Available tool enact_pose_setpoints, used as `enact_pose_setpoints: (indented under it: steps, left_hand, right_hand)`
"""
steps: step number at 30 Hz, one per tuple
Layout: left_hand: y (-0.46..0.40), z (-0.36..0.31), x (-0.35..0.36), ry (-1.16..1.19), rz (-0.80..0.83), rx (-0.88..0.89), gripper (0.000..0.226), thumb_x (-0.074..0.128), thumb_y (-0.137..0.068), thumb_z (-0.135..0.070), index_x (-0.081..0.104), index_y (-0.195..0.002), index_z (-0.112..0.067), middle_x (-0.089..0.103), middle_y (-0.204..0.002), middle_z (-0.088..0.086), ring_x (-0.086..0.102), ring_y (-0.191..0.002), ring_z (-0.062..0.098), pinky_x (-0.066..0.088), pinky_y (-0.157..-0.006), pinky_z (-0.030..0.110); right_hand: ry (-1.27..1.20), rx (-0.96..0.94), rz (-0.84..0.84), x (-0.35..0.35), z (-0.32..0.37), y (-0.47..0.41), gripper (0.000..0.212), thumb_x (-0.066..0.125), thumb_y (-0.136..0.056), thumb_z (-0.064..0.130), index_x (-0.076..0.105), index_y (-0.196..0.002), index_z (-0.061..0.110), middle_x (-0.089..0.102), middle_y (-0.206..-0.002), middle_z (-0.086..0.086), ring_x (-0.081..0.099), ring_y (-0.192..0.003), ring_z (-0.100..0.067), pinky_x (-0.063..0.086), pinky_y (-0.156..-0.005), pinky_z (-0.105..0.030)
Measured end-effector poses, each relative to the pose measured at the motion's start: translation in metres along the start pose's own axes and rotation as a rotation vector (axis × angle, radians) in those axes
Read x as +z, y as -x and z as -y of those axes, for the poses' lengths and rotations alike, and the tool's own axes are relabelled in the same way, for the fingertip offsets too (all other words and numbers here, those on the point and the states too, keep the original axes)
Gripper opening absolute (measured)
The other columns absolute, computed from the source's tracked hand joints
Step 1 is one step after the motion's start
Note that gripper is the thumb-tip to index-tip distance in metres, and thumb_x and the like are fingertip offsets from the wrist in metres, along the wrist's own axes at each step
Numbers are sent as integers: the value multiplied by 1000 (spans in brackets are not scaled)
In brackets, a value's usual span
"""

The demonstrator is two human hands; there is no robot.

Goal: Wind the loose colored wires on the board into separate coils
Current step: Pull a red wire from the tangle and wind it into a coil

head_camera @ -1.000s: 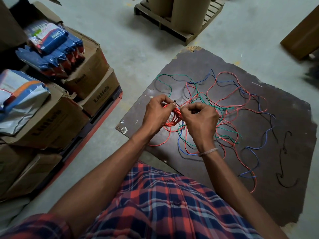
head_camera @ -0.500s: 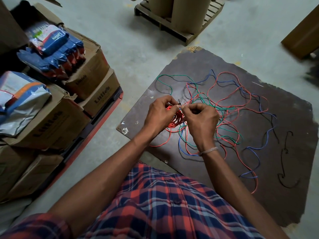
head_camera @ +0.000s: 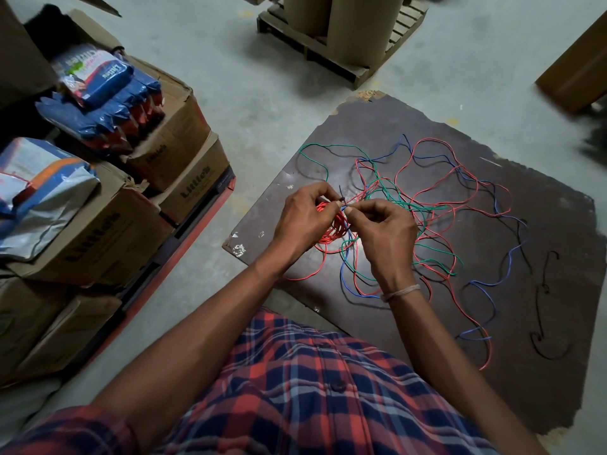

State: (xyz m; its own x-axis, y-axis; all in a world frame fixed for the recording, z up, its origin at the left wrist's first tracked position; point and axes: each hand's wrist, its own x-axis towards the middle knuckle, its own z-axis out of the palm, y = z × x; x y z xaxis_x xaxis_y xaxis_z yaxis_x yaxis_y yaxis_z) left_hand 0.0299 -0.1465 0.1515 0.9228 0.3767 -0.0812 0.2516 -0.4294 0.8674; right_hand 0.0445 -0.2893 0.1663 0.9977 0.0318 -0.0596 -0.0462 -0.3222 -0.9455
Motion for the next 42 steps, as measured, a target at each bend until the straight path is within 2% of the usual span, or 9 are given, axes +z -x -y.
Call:
enact_pose_setpoints:
  steps: [9, 12, 14, 16, 20, 25, 31, 35, 42]
  left_hand:
    - [3, 3, -4, 5, 31, 3, 7, 71, -87, -26, 75, -91, -21, 75, -85, -4, 70, -84, 9, 53, -74, 27]
    - [4, 2, -4, 15, 49, 6, 7, 71, -89, -25, 76, -92, -21, 75, -85, -5, 70, -83, 6, 51, -70, 20]
    - [5, 1, -4, 15, 53, 11, 6, 71, -89, -25, 75, -92, -21, 75, -85, -7, 69, -84, 5, 46, -64, 11]
    - [5, 1, -4, 22, 53, 9, 6, 71, -89, -25, 75, -91, -22, 75, -85, -7, 69, -84, 5, 48, -66, 14]
    - [5, 3, -6, 74, 64, -25, 6, 71, -90, -27, 74, -91, -22, 76, -83, -5, 70, -80, 7, 52, -69, 26]
    - [7, 5, -10, 212, 164, -95, 4, 71, -92, -19, 73, -88, -17, 75, -79, 2, 56, -52, 2, 43, -54, 22]
    - [10, 12, -7, 552, 220, -304, 14, 66, -98, -10, 67, -84, -11, 60, -76, 12, 42, -42, 5, 38, -40, 18]
    - [9, 18, -10, 579, 235, -317, 6, 64, -99, -10, 70, -101, -9, 66, -83, 15, 41, -43, 5, 41, -42, 18]
    - [5, 25, -19, 402, 206, -210, 7, 71, -95, -18, 68, -90, -15, 74, -88, 16, 48, -43, 8, 44, -43, 20]
  right_hand:
    - [57, 36, 51, -3, -4, -27, 15, 77, -89, 26, 79, -86, 12, 75, -78, 1, 67, -72, -10, 55, -76, -33]
    - [21, 128, 197, -3, 4, -47, 14, 75, -92, 23, 77, -90, 9, 70, -78, 3, 61, -68, -1, 46, -66, -18]
    - [15, 201, 305, -3, 7, -56, 18, 75, -92, 24, 78, -95, 6, 71, -83, 1, 60, -71, -4, 42, -61, -19]
    - [6, 234, 341, -2, 9, -61, 14, 77, -90, 22, 78, -94, 9, 71, -82, 2, 61, -70, -1, 42, -62, -22]
    - [-51, 158, 328, 3, 5, -65, 10, 71, -94, 7, 69, -84, 9, 63, -73, 1, 55, -54, 9, 41, -54, -6]
    - [-76, 103, 187, 14, -3, -77, 20, 58, -101, 6, 60, -83, 15, 65, -78, -3, 59, -63, -4, 45, -61, -17]
    - [-481, 329, 139, 23, 5, -99, 23, 39, -110, 7, 48, -89, 6, 52, -81, -13, 69, -57, -15, 65, -63, -41]
    - [-513, 381, 123, 34, 11, -104, 24, 42, -109, 7, 49, -87, 9, 50, -75, -7, 52, -52, -10, 56, -50, -26]
    - [-482, 293, 197, 50, 21, -115, 22, 44, -108, 3, 49, -87, 9, 48, -70, -5, 38, -43, -5, 32, -41, -19]
